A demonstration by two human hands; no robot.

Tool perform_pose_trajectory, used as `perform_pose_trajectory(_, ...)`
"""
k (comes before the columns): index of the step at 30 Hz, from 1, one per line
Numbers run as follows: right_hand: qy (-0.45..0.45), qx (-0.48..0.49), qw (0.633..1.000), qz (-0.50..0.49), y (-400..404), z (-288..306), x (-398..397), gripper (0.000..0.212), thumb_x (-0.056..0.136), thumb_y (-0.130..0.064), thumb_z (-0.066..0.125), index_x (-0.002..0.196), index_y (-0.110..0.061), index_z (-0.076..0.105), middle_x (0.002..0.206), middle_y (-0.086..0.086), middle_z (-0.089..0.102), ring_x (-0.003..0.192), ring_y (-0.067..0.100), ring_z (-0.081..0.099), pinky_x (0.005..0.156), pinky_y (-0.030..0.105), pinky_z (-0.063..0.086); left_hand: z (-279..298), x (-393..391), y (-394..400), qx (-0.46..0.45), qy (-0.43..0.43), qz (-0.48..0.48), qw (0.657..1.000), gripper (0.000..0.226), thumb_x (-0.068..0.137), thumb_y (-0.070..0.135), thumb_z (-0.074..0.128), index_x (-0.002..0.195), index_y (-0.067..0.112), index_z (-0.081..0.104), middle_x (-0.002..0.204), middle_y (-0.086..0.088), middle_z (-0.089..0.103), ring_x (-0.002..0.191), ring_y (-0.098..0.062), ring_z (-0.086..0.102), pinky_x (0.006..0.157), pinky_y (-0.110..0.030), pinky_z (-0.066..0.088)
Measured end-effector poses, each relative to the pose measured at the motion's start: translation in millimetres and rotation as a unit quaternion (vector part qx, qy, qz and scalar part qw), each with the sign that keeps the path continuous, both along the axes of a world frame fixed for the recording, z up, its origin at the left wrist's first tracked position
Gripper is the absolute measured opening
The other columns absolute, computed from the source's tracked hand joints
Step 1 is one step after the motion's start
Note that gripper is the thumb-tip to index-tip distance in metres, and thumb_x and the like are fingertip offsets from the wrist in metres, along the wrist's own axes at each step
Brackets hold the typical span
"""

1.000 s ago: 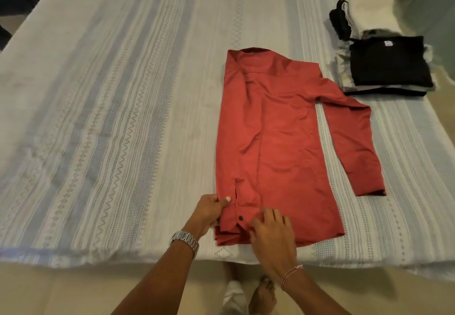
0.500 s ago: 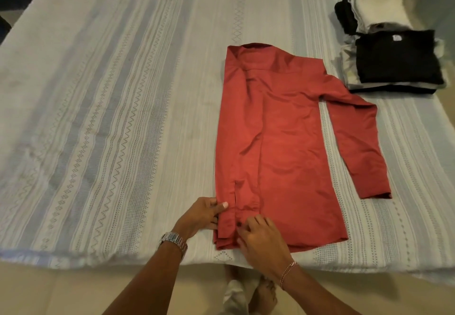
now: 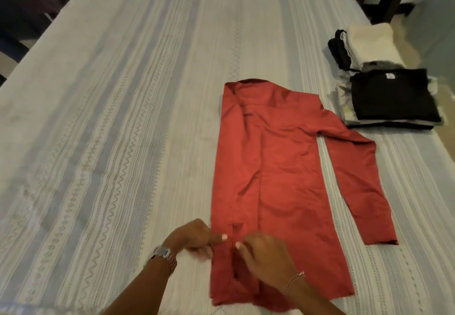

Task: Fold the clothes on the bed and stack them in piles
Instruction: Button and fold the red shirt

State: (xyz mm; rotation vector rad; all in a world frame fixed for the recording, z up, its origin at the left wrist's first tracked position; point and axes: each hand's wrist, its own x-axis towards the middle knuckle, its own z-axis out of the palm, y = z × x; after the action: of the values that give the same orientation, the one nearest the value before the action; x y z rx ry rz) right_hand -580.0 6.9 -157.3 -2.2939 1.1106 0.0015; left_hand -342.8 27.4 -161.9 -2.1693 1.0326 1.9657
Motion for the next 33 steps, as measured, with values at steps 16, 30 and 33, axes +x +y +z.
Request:
perform_pose_trajectory(16, -0.150, 0.185, 0.873, -0.426, -322.5, -47.0, 101.3, 0.048, 0.084, -0.031, 0.081, 0.125, -0.019, 0.060, 0.095, -0.001, 0.072, 0.098, 0.019, 0.067, 0.093, 0.033, 0.051, 0.1, 90.2, -369.0, -0.411, -0.221, 0.101, 0.879, 0.055, 0.099, 0.037, 0.062, 0.133, -0.003, 0.048, 0.126, -0.022, 0.060, 0.114, -0.035, 0.059, 0.086, -0.035, 0.044)
perform_pose_trajectory(30, -0.329, 0.247, 0.773, -0.483, -328.0, -71.4, 85.1, 0.015, 0.085, -0.025, 0.082, 0.080, -0.013, 0.075, 0.076, 0.008, 0.074, 0.068, 0.007, 0.060, 0.068, 0.025, 0.050, -45.3, 100.8, -456.5, -0.391, -0.254, 0.209, 0.860, 0.043, 0.101, 0.035, 0.058, 0.062, 0.020, 0.050, 0.062, 0.003, 0.055, 0.058, -0.011, 0.049, 0.052, -0.027, 0.032)
perform_pose_trajectory(33, -0.302, 0.195, 0.791, -0.496, -324.7, -81.7, 87.4, 0.026, 0.089, -0.032, 0.077, 0.074, -0.012, 0.071, 0.070, 0.009, 0.069, 0.062, 0.006, 0.054, 0.062, 0.028, 0.046, -57.9, 99.2, -458.3, -0.386, -0.273, 0.212, 0.855, 0.039, 0.101, 0.042, 0.057, 0.071, 0.018, 0.060, 0.070, 0.001, 0.061, 0.069, -0.022, 0.055, 0.064, -0.029, 0.037)
